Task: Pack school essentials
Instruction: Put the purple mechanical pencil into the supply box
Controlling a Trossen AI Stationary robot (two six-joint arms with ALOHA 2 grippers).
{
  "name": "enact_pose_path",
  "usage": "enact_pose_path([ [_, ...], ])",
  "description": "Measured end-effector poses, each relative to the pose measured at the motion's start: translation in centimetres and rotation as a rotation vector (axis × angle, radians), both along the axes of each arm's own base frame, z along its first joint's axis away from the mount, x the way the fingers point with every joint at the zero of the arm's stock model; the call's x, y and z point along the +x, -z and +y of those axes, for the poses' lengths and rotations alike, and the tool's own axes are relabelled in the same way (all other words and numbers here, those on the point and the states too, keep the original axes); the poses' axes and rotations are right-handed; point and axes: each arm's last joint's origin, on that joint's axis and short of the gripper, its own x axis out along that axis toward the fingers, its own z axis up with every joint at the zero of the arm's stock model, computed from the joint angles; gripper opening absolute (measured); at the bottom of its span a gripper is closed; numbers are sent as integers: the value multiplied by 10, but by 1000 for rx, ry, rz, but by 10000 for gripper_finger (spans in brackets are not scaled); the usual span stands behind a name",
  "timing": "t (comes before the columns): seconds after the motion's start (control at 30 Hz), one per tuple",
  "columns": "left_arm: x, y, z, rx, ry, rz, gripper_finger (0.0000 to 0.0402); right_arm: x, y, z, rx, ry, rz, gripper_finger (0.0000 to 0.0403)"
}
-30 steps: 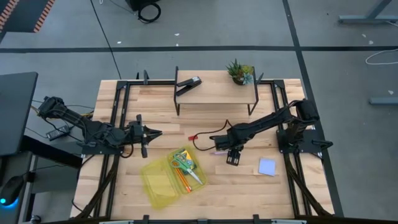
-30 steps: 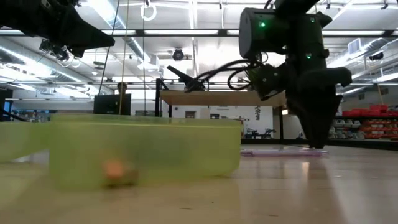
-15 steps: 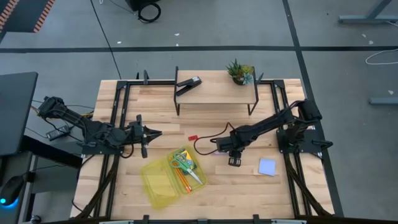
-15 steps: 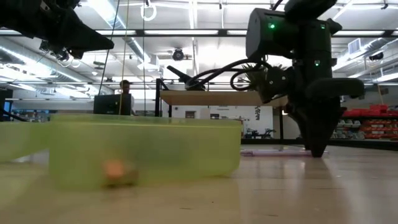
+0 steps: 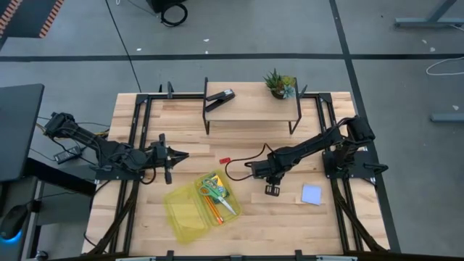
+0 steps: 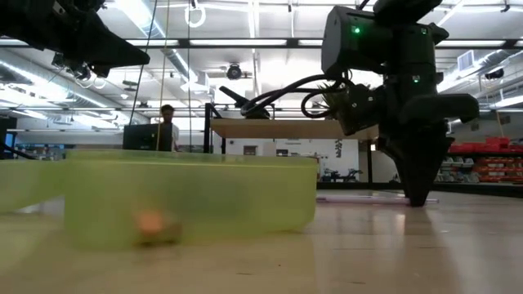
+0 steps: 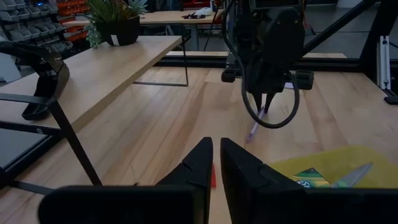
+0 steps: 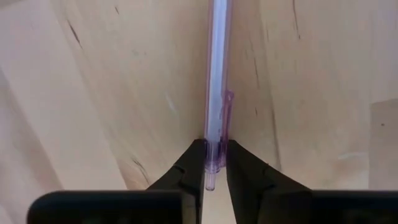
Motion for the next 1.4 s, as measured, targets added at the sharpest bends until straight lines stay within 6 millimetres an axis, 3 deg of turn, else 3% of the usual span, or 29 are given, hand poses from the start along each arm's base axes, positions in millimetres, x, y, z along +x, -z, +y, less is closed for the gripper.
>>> enact_pose_path([
  [0.23, 0, 0, 0, 0, 0, 0, 31, 10, -11, 6, 3, 43, -14, 58],
  [0.6, 0, 0, 0, -3, -1, -1, 37, 41, -67, 25, -6, 148, -161, 51],
  [0.83, 0, 0, 0, -9, -2, -3, 37, 53, -92, 36, 55, 255, -247, 51],
  [1.2, 0, 0, 0, -30, -5, -12, 36, 70, -105, 57, 301, 416, -412, 51],
  [1.4, 0, -2, 0, -39, -5, -30, 39, 73, -103, 77, 324, 494, -470, 51],
])
